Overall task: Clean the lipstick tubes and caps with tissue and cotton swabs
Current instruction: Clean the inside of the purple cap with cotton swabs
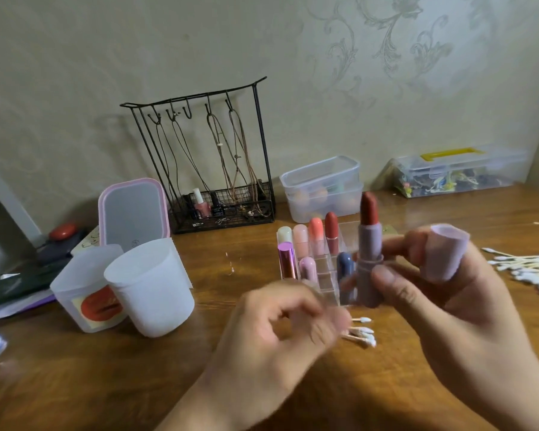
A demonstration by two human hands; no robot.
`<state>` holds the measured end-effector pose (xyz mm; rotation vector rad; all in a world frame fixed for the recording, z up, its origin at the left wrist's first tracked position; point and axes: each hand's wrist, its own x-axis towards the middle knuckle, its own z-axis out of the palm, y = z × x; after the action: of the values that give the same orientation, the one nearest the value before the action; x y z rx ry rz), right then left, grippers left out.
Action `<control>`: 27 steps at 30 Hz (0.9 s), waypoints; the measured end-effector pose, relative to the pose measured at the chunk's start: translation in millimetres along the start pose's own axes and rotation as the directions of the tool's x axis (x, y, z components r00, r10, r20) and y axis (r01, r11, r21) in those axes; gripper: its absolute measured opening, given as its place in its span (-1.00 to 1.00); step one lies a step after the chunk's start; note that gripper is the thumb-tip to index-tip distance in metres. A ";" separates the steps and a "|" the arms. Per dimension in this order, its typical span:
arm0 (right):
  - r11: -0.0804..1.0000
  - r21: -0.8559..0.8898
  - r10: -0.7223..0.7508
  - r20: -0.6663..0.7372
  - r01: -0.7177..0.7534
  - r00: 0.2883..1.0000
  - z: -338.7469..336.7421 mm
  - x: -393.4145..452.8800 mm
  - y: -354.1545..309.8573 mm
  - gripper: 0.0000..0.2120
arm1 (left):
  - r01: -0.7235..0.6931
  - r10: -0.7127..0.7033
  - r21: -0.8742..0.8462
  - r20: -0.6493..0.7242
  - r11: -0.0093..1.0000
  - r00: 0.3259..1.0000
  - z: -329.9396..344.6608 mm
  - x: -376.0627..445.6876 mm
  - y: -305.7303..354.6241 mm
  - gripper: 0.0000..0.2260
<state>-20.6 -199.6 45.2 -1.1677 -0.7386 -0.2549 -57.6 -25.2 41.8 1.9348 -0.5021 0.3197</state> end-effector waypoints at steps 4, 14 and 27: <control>0.998 -0.042 0.043 0.063 -0.040 0.997 8.0 -7.4 5.7 -0.79 | 0.004 -0.028 -0.126 -0.192 0.992 0.981 8.1 1.9 -5.5 -0.62; 0.995 -0.034 0.092 0.082 -0.089 0.992 9.1 -12.4 13.0 -0.69 | -0.146 0.019 -0.338 -0.352 0.930 0.936 14.5 2.8 -3.6 -0.74; 0.978 -0.114 0.192 0.157 -0.175 0.969 7.8 -9.0 8.3 -0.74 | -0.149 0.006 -0.355 -0.373 0.923 0.928 18.1 3.5 -4.0 -0.75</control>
<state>-25.9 -190.9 34.8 -1.3556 -0.7654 -0.0382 -52.7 -41.0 32.8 1.4378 -0.3616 0.5801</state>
